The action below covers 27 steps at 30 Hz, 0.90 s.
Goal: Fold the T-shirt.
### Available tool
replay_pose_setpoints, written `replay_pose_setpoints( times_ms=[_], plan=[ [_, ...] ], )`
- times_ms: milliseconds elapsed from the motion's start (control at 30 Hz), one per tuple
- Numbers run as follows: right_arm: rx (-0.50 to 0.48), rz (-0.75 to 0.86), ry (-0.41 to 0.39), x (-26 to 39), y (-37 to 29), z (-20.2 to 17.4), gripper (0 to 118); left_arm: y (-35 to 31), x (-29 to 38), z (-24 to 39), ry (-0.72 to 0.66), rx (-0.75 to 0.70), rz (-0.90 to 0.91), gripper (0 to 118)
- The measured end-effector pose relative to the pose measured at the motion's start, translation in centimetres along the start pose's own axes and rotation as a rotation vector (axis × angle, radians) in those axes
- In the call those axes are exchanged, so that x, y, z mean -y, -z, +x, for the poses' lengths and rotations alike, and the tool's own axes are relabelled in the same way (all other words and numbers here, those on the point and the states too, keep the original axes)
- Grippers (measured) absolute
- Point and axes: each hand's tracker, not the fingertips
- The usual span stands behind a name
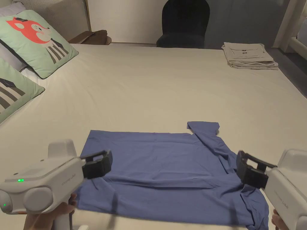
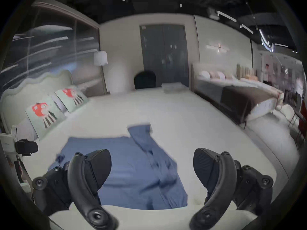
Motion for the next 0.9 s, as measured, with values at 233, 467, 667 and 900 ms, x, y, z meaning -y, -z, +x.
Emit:
replay_pose_setpoints(
  times_ms=[233,467,667,900],
  plan=[
    [0.031,0.188,-0.082,-2.4,0.1,-2.7,102,-0.2,-2.6,4.1,0.091,-0.022,0.228,108],
    [0.046,0.244,-0.127,-2.3,0.7,-3.9,23,1.1,-1.6,5.1,0.152,-0.052,0.273,0],
    [0.041,0.238,-0.142,-2.4,2.3,-3.9,0,2.4,-1.3,5.0,0.206,-0.049,0.259,0],
    [0.028,0.220,-0.152,-3.2,4.8,-4.2,0,8.4,-4.6,1.7,0.230,-0.042,0.071,0]
  ],
)
